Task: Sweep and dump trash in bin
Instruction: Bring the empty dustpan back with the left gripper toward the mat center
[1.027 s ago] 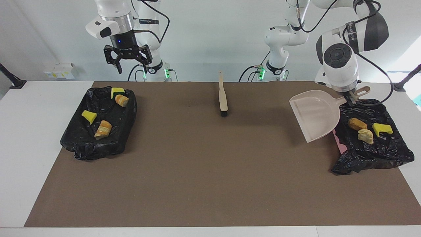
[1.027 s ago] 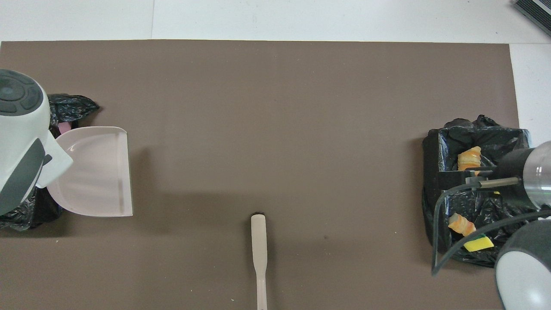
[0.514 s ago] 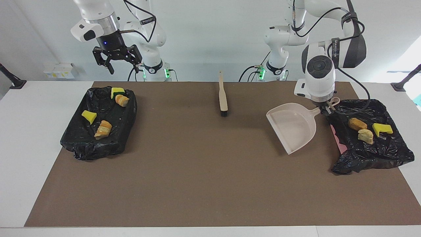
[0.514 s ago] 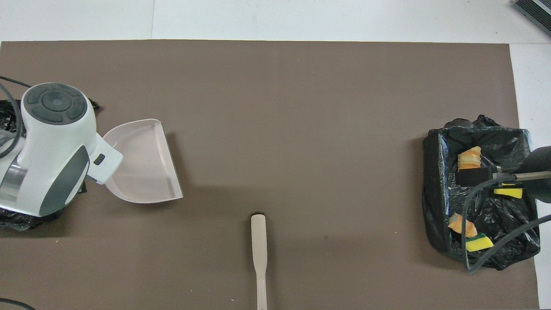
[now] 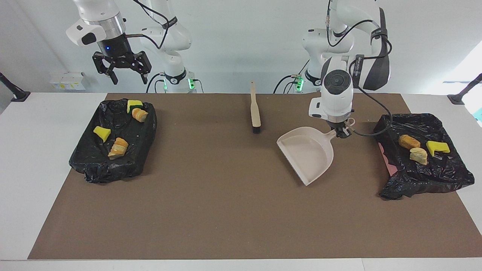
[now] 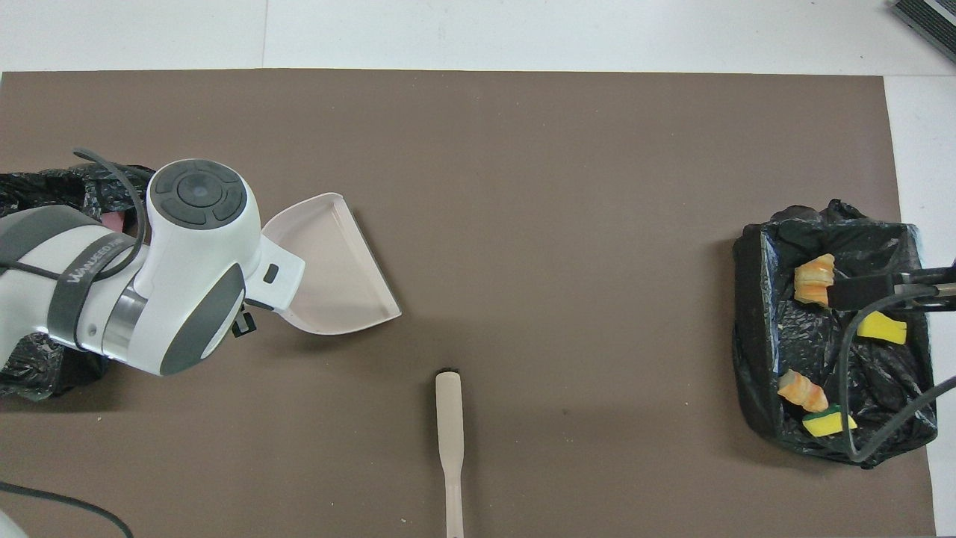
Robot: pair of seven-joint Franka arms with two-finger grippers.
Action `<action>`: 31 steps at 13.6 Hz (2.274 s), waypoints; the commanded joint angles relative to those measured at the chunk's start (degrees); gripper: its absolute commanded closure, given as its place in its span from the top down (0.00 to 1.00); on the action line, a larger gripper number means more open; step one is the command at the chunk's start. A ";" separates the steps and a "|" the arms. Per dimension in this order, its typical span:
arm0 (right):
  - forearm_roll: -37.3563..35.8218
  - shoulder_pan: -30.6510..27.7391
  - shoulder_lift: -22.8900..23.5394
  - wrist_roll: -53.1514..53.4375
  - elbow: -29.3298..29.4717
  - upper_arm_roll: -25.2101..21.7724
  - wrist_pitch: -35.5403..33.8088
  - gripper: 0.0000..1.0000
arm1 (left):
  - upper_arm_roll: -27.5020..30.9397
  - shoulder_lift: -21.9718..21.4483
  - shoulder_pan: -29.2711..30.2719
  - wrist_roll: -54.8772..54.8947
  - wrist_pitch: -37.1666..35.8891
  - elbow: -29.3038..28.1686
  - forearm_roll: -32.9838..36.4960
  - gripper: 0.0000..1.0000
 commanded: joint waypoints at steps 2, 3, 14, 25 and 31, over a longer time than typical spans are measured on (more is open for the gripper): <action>-1.25 5.24 4.34 4.65 8.42 -5.62 -6.23 1.00 | 1.11 1.37 -3.22 -12.89 3.98 0.63 -5.51 0.00; -1.51 5.78 5.05 5.45 9.75 -6.08 -6.59 1.00 | 1.11 2.34 -3.75 -15.27 5.04 1.51 -7.27 0.00; -0.29 3.94 7.87 3.97 13.63 -4.41 -7.38 1.00 | 1.11 7.27 -13.60 -50.95 11.02 5.55 -17.56 0.00; 2.70 8.77 7.07 2.91 12.92 -12.06 -7.64 1.00 | 1.37 10.88 -16.07 -64.34 17.01 4.68 -20.73 1.00; 2.79 8.95 7.16 2.99 13.45 -11.53 -13.71 1.00 | 1.73 7.19 -6.41 -63.63 16.56 5.65 -20.39 1.00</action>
